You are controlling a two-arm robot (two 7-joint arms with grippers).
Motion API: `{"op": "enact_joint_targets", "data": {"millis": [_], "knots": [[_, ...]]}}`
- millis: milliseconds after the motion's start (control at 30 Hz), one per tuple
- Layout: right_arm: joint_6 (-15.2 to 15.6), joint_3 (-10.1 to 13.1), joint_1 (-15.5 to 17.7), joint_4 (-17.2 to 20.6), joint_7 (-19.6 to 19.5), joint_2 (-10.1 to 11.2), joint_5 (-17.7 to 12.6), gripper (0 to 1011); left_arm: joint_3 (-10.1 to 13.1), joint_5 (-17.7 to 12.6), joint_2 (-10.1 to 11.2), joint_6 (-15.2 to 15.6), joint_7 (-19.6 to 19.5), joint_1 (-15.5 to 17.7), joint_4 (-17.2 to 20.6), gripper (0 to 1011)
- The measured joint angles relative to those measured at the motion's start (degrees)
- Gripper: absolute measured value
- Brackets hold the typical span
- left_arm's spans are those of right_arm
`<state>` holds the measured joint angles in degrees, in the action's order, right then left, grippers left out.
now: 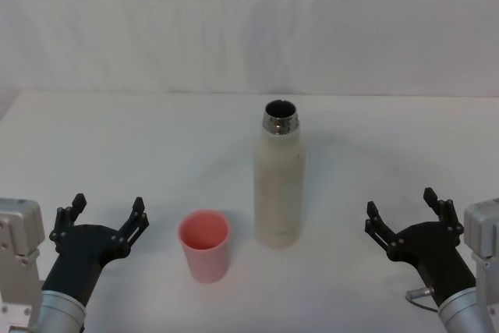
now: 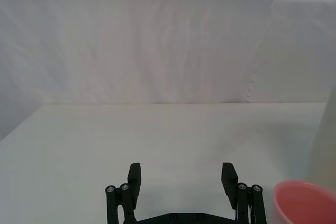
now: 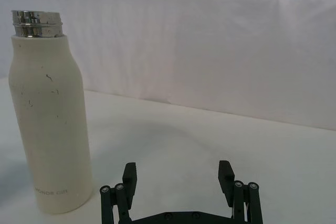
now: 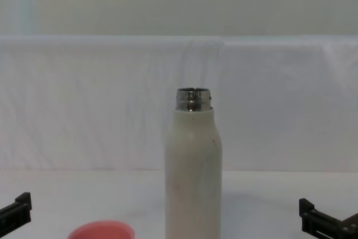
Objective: Grasp the thermos with one hand and pour water into the cup lid.
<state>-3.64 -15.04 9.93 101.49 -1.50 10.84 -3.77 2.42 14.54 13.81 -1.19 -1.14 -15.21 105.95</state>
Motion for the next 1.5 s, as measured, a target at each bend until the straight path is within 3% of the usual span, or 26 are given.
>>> {"op": "enact_joint_targets", "data": {"millis": [367,700,933,1133,1333,1500], "knots": [[0.13,0.39,0.07,0.40,0.31,-0.16,0.40,1000,0.00,0.00,0.00,0.00,0.00,0.00,0.00,1001],[1.61,1.94,1.11,3.39,3.55,-0.14,0.65,1000,0.00,0.00,0.00,0.00,0.00,0.00,0.00,1001],[3.52,3.51,1.91,6.44,9.29,1.46,-2.61,1000,0.00,0.00,0.00,0.00,0.00,0.00,0.00,1001],[5.96,4.44,1.39,8.21,15.92,4.22,-7.76,1000,0.00,0.00,0.00,0.00,0.00,0.00,0.00,1001],[7.94,3.49,-0.61,7.79,21.12,7.25,-11.75,1000,0.00,0.00,0.00,0.00,0.00,0.00,0.00,1001],[8.93,2.03,-2.54,6.20,23.81,8.42,-13.86,1000,0.00,0.00,0.00,0.00,0.00,0.00,0.00,1001]]}}
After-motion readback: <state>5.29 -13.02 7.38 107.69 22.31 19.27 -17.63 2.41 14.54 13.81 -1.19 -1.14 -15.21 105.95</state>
